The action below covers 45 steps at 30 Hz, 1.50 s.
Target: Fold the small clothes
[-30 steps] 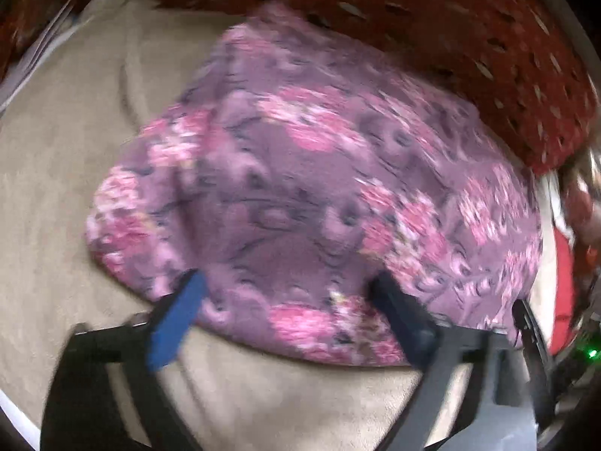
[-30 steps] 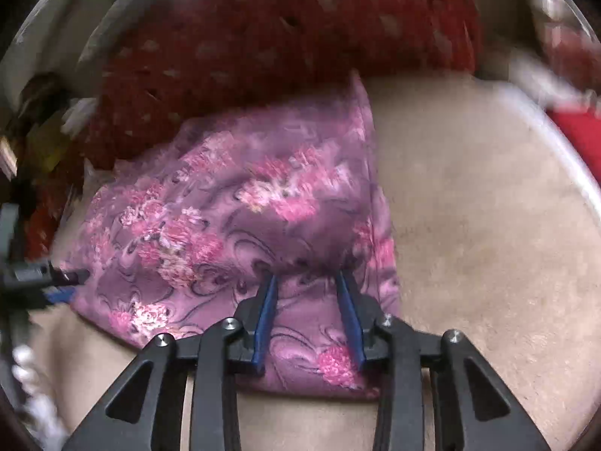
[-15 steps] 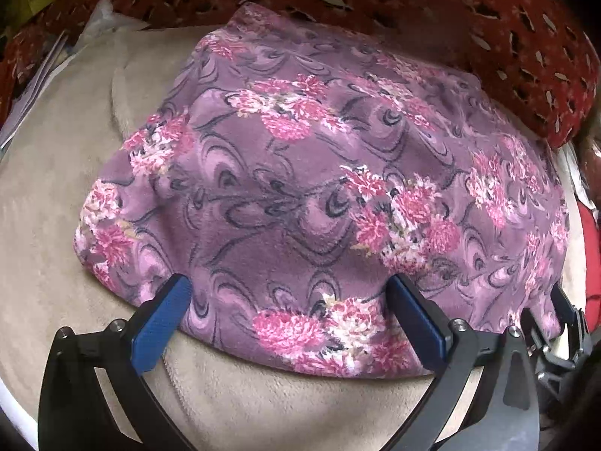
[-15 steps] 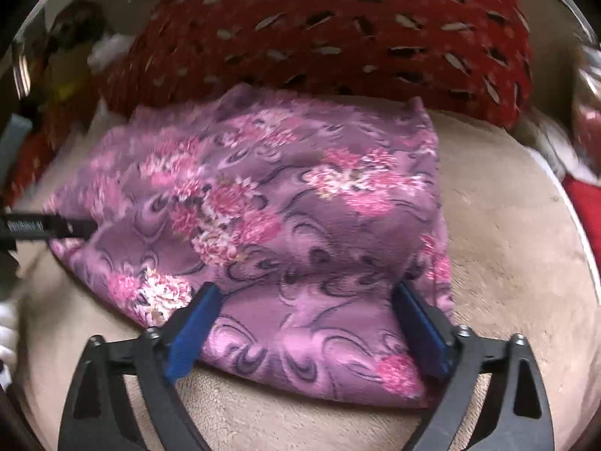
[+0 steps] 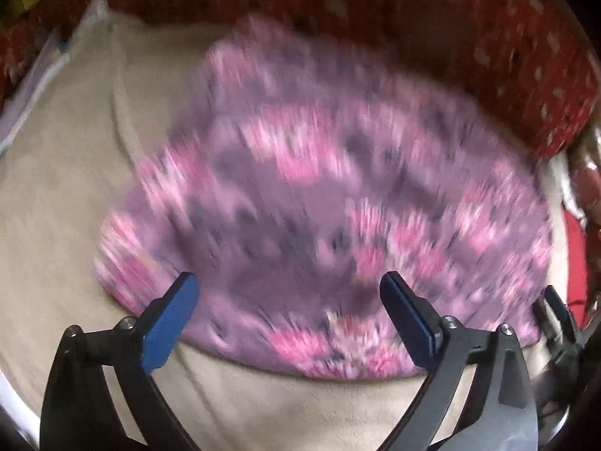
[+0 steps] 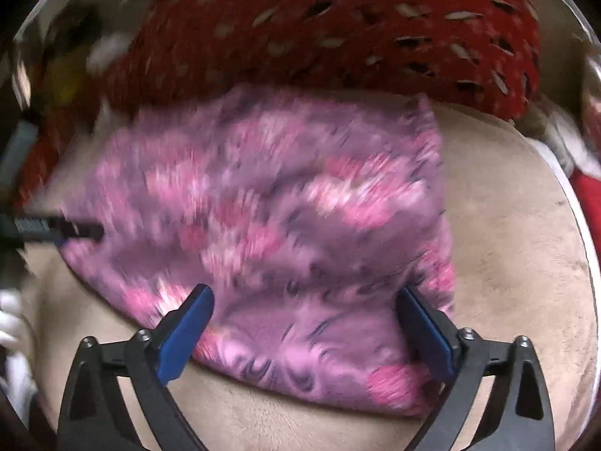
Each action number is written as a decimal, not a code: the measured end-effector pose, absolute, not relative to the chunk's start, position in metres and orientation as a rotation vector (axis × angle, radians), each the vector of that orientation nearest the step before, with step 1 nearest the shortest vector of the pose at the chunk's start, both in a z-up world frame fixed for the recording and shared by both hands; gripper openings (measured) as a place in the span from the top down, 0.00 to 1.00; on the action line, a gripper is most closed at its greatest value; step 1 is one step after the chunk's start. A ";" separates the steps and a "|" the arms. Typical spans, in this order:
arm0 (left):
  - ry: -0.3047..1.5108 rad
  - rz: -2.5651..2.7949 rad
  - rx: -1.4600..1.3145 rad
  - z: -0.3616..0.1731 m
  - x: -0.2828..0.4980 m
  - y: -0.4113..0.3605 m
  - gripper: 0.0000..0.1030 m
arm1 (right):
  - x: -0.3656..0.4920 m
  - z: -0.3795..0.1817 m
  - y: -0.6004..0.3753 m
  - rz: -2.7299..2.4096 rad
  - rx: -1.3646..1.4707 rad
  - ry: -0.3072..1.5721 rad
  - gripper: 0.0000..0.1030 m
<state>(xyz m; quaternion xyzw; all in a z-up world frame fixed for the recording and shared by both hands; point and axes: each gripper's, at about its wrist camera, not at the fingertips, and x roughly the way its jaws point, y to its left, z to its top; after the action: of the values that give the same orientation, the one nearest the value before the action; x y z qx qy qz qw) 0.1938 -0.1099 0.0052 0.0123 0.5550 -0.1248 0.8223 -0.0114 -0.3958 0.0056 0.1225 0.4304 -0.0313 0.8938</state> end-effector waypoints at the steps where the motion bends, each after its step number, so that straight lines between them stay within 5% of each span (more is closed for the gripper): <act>1: 1.144 -0.262 0.026 0.016 0.201 -0.106 0.05 | -0.011 0.013 -0.409 -0.096 0.296 0.859 0.06; 5: 1.103 -0.216 0.027 0.037 0.246 -0.098 0.05 | 0.006 0.019 -0.488 -0.274 0.577 0.828 0.07; 8: 1.122 -0.176 0.004 0.036 0.280 -0.101 0.05 | 0.028 0.002 -0.517 -0.324 0.701 0.875 0.22; 10: 1.125 -0.159 0.001 0.036 0.297 -0.107 0.05 | 0.047 -0.005 -0.521 -0.293 0.738 0.896 0.23; 11: 1.123 -0.157 0.002 0.036 0.305 -0.110 0.05 | 0.056 -0.008 -0.519 -0.274 0.744 0.907 0.30; 13: 1.114 -0.148 -0.001 0.033 0.314 -0.113 0.05 | 0.073 -0.006 -0.513 -0.213 0.742 0.889 0.88; 14: 1.106 -0.140 -0.006 0.030 0.319 -0.113 0.05 | 0.080 -0.002 -0.511 -0.171 0.746 0.873 0.96; 17: 1.138 -0.076 0.000 0.005 0.331 -0.109 0.05 | 0.071 0.015 -0.519 -0.165 0.762 0.673 0.96; 19: 1.233 -0.019 0.047 -0.029 0.343 -0.105 0.04 | 0.072 -0.005 -0.529 -0.271 0.780 0.747 0.87; 20: 1.256 -0.033 0.018 -0.037 0.345 -0.100 0.04 | 0.077 -0.024 -0.532 -0.318 0.785 0.858 0.93; 26: 1.183 -0.130 -0.193 -0.006 0.333 -0.070 0.06 | 0.046 0.017 -0.529 -0.273 0.746 0.745 0.81; 30: 1.134 -0.203 -0.190 0.006 0.304 -0.076 0.06 | 0.040 0.045 -0.482 -0.118 0.636 0.688 0.59; 35: 1.227 -0.171 -0.026 -0.036 0.287 -0.093 0.05 | 0.061 0.005 -0.420 -0.107 0.446 0.889 0.56; 43: 1.158 -0.199 -0.234 0.015 0.296 -0.030 0.06 | 0.042 0.061 -0.369 -0.016 0.340 0.771 0.53; 45: 1.183 -0.199 -0.322 0.012 0.308 -0.006 0.06 | 0.049 0.060 -0.357 -0.018 0.318 0.773 0.44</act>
<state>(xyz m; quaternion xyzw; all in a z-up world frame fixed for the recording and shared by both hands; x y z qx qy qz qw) 0.3075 -0.0056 0.0122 -0.1506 0.5542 -0.0931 0.8133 0.0486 -0.3570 0.0596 0.1546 0.3753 -0.0085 0.9139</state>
